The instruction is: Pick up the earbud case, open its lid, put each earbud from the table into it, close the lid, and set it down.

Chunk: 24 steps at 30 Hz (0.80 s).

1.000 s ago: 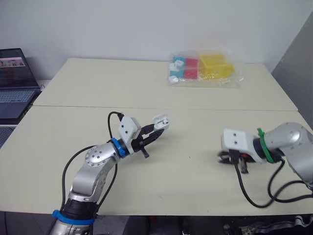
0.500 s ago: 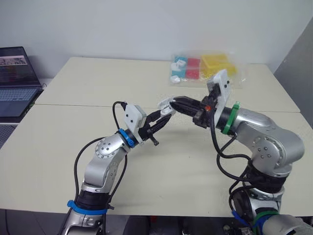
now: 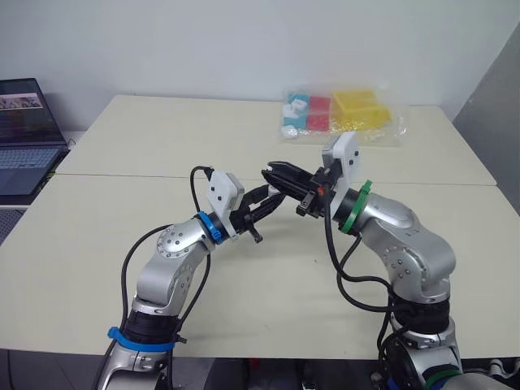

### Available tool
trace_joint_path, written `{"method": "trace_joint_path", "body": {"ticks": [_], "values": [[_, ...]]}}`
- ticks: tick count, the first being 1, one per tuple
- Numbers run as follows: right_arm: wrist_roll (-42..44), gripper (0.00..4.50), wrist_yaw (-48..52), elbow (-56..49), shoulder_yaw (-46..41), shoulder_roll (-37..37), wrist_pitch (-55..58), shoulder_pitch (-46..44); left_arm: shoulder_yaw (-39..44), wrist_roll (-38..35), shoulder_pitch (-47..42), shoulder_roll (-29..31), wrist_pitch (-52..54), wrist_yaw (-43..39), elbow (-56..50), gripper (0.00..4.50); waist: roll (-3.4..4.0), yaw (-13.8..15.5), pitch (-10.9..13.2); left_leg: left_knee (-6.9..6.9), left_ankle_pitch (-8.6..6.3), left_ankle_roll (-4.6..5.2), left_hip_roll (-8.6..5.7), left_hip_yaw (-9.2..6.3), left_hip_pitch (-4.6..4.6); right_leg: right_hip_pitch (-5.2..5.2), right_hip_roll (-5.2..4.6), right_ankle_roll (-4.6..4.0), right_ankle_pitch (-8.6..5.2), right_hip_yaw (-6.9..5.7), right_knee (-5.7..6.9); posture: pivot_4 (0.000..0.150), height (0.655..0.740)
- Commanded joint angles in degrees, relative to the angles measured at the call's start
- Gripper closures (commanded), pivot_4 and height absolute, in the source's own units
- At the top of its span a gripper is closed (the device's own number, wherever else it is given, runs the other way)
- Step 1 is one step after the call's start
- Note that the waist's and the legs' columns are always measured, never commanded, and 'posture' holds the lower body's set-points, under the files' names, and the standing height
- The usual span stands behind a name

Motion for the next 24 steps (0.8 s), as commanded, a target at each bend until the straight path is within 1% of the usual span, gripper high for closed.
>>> {"method": "trace_joint_path", "body": {"ticks": [1, 12, 16, 24], "values": [[-0.4, 4.12, -0.6, 0.6, 1.1, -0.5, -4.9, 0.8, 1.1, -1.7, -1.0, 0.6, 0.5, -0.4, -2.4, 3.74, 0.0, 0.0, 0.0, 0.0, 0.0, 0.0, 0.0, -0.01, 0.0, 0.0, 0.0, 0.0, 0.0, 0.0, 0.0, 0.15, 0.74], [0.1, 4.12, -1.5, 4.2, 2.4, -2.5, -9.1, 2.4, 1.7, -2.5, -1.4, 1.0, 1.3, -0.3, -2.3, 3.74, 0.0, 0.0, 0.0, -0.01, 0.0, 0.0, 0.0, 0.01, 0.0, 0.0, 0.0, 0.0, 0.0, 0.02, -0.02, 0.15, 0.74], [-1.5, 4.12, -2.1, 5.5, 3.1, -3.2, -11.6, 2.7, 1.7, -2.6, -1.4, 1.1, 1.1, -0.2, -2.3, 3.74, 0.0, 0.0, 0.0, -0.02, 0.0, 0.0, 0.0, 0.01, 0.0, -0.01, 0.0, 0.0, 0.0, 0.02, -0.02, 0.15, 0.74], [-0.6, 4.12, -1.7, 6.0, 3.8, -3.7, -12.0, 3.0, 1.7, -2.6, -1.5, 1.1, 1.4, -0.2, -2.4, 3.74, 0.0, 0.1, 0.0, -0.02, 0.0, 0.0, 0.0, 0.01, 0.0, -0.01, 0.0, 0.0, 0.0, 0.02, -0.03, 0.15, 0.74]]}}
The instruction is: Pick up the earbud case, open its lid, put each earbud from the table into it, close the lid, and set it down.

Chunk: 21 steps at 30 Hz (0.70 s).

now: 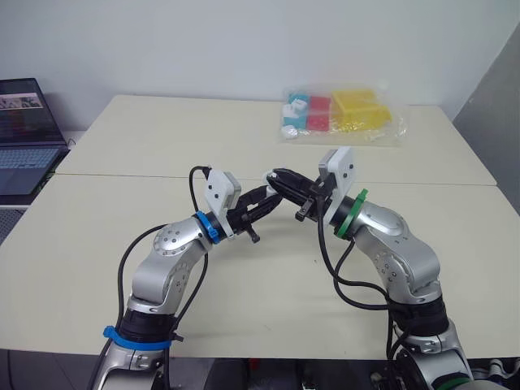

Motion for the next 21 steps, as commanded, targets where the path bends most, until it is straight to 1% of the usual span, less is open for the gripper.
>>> {"method": "trace_joint_path", "body": {"ticks": [1, 12, 14, 19, 21], "values": [[0.2, 4.12, -0.3, -0.4, 0.4, 0.0, -1.2, 0.1, 1.0, -1.0, -1.0, 0.0, -0.7, 0.0, -2.4, 3.74, 0.0, 0.0, 0.0, 0.0, 0.0, 0.0, 0.0, 0.0, 0.0, 0.0, 0.0, 0.0, 0.0, 0.0, 0.0, 0.15, 0.74], [-0.4, 4.12, -1.0, 0.9, 2.3, 0.7, -2.8, 0.7, 1.1, -1.3, -1.3, -0.2, -0.6, 0.4, -2.5, 3.74, 0.0, 0.0, 0.0, -0.01, 0.0, 0.0, 0.01, 0.0, 0.0, 0.0, 0.0, 0.0, 0.0, -0.01, -0.01, 0.15, 0.74], [-0.3, 4.12, -1.0, 0.9, 2.6, 0.0, -1.5, 1.0, 1.2, -1.4, -1.5, -0.1, -0.6, 0.4, -2.4, 3.74, 0.0, 0.0, 0.0, -0.01, 0.0, 0.0, 0.01, 0.0, 0.0, 0.0, 0.0, 0.0, 0.0, 0.0, -0.01, 0.15, 0.74], [0.8, 4.12, -1.8, 1.3, 1.5, 0.2, -1.0, 1.4, 1.3, -1.4, -1.5, 0.0, -0.7, 0.3, -2.5, 3.74, 0.0, 0.0, 0.0, -0.01, 0.0, 0.0, 0.01, -0.01, 0.0, 0.0, 0.0, 0.0, 0.0, -0.01, -0.01, 0.15, 0.74], [0.4, 3.37, -1.9, 0.9, 1.6, -0.5, -1.2, 1.4, 1.3, -1.4, -1.3, 0.2, -0.6, 0.2, -2.7, 3.74, 0.0, 0.0, 0.0, -0.01, 0.0, 0.0, 0.01, -0.01, 0.0, 0.0, 0.0, 0.0, 0.0, -0.01, -0.01, 0.15, 0.74]]}}
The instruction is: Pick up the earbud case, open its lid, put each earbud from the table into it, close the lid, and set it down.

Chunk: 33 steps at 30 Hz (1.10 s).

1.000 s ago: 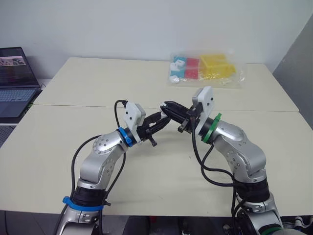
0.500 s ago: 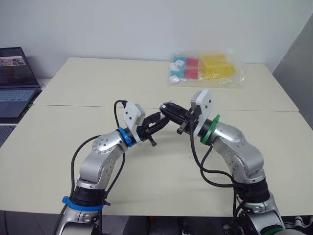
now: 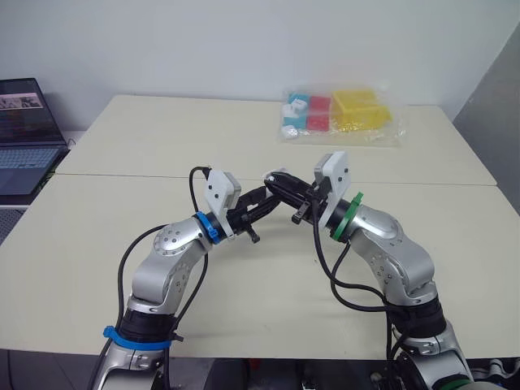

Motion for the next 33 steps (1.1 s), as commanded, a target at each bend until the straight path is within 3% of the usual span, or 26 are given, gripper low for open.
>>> {"method": "trace_joint_path", "body": {"ticks": [1, 5, 15, 20, 24, 28, 32, 33], "values": [[-0.1, 3.08, -0.7, -0.9, -0.3, -0.9, 0.5, 0.4, 1.3, -1.2, -1.2, 0.3, -0.9, -0.3, -2.7, 3.74, 0.0, 0.0, 0.0, 0.0, 0.0, 0.0, 0.0, 0.0, 0.0, 0.0, 0.0, 0.0, 0.0, 0.0, 0.0, 0.15, 0.74], [0.1, 1.68, -1.1, -1.8, -0.6, -1.3, 0.8, 0.2, 1.2, -1.2, -1.2, 0.6, -1.0, -0.4, -2.6, 3.74, 0.0, 0.0, 0.0, -0.01, 0.0, 0.0, 0.0, 0.0, 0.0, 0.0, 0.0, 0.0, 0.0, 0.0, -0.01, 0.15, 0.74], [2.5, 1.64, -0.4, -7.8, -1.2, -4.5, 4.3, 0.9, 1.2, -1.0, -1.1, 1.0, -1.1, -0.3, -2.2, 3.74, 0.0, 0.0, 0.0, -0.02, 0.0, 0.0, 0.0, 0.01, -0.01, 0.0, -0.01, 0.0, 0.0, 0.0, -0.03, 0.15, 0.74], [9.8, 1.64, 1.6, -15.9, -5.9, -10.6, 11.5, 0.1, 1.0, -0.8, -0.6, 1.2, -1.1, -0.7, -2.0, 3.74, 0.0, 0.0, 0.0, -0.02, 0.0, 0.0, 0.0, 0.0, -0.02, -0.01, -0.01, 0.0, -0.01, 0.0, -0.03, 0.15, 0.74], [15.2, 1.64, 2.6, -16.4, -9.9, -14.5, 15.6, -2.6, -0.1, -0.5, -0.4, 1.9, -1.6, -2.6, -1.9, 3.74, 0.0, 0.1, 0.0, -0.01, 0.0, 0.0, -0.01, 0.01, -0.01, 0.0, -0.03, 0.0, -0.01, 0.0, -0.05, 0.15, 0.74], [15.0, 3.0, 7.8, -10.6, -10.5, -22.8, 17.0, -8.4, -3.0, 0.2, -0.4, 3.4, -3.0, -7.5, -2.1, 3.74, 0.03, 0.1, 0.0, -0.01, 0.0, 0.01, -0.01, 0.02, 0.0, -0.01, -0.01, -0.01, -0.01, -0.01, -0.03, 0.15, 0.74], [9.1, 4.47, 12.1, -0.1, -4.1, -27.0, 13.7, -15.7, -5.6, 1.4, -0.3, 4.3, -5.3, -11.0, -1.8, 3.74, 0.03, -0.1, 0.0, -0.04, -0.01, 0.02, -0.02, 0.1, 0.01, -0.03, -0.01, -0.02, -0.02, 0.01, -0.07, 0.15, 0.74], [8.0, 4.5, 13.1, 1.9, -2.8, -27.1, 12.8, -17.0, -6.0, 1.6, -0.2, 4.3, -5.7, -11.5, -1.7, 3.74, 0.03, -0.1, 0.0, -0.05, -0.01, 0.02, -0.02, 0.09, 0.01, -0.03, 0.0, -0.03, -0.02, 0.02, -0.09, 0.15, 0.74]]}}
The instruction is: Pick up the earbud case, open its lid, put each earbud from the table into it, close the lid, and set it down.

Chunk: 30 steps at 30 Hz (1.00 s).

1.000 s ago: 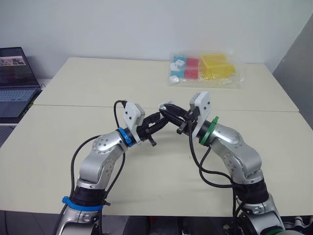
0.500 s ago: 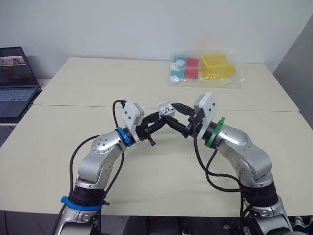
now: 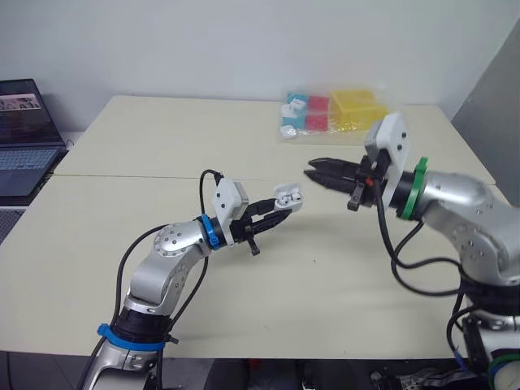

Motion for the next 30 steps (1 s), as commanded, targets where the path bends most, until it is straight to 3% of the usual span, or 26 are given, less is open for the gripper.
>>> {"method": "trace_joint_path", "body": {"ticks": [1, 8, 14, 27, 30], "values": [[-4.1, 4.5, 4.3, 6.5, 4.6, -0.4, -3.7, -4.9, -1.5, 1.0, -0.1, 0.3, -2.9, -2.1, -1.8, 3.74, 0.0, -0.1, 0.0, -0.02, 0.0, 0.0, 0.01, 0.03, 0.0, -0.03, 0.02, -0.01, 0.0, 0.01, 0.02, 0.15, 0.74], [-8.5, 4.5, 15.1, 12.7, 11.9, -2.0, -7.5, -8.5, -2.1, 1.9, 0.3, -0.1, -4.1, -2.6, -1.7, 3.74, 0.01, 0.1, 0.0, -0.03, -0.01, 0.01, 0.02, -0.03, -0.11, -0.06, 0.01, -0.05, -0.04, 0.0, -0.04, 0.15, 0.74], [-1.9, 4.5, 24.6, 8.8, 12.4, -3.4, -0.1, -9.1, -2.3, 2.6, 0.4, -0.3, -4.8, -2.6, -1.6, 3.74, 0.02, 0.2, 0.0, -0.01, -0.01, 0.01, 0.03, -0.07, -0.1, -0.05, 0.0, -0.05, -0.04, -0.04, -0.03, 0.15, 0.74], [-4.5, 4.5, 22.6, 6.9, 12.8, -5.7, 1.1, -3.9, -1.5, 1.8, -0.1, -1.2, -3.9, -1.6, -2.0, 3.74, 0.02, 0.2, 0.0, 0.0, -0.01, 0.01, 0.03, -0.08, -0.07, -0.04, 0.0, -0.05, -0.04, -0.06, 0.01, 0.15, 0.74], [-3.8, 4.5, 21.9, 4.3, 11.1, -5.4, 0.1, -2.0, -0.9, -0.2, -0.1, -1.2, 2.1, -0.1, -1.7, 3.74, 0.02, 0.2, 0.0, 0.0, -0.01, 0.01, 0.03, -0.07, -0.08, -0.04, 0.0, -0.04, -0.04, -0.04, 0.0, 0.15, 0.74]]}}
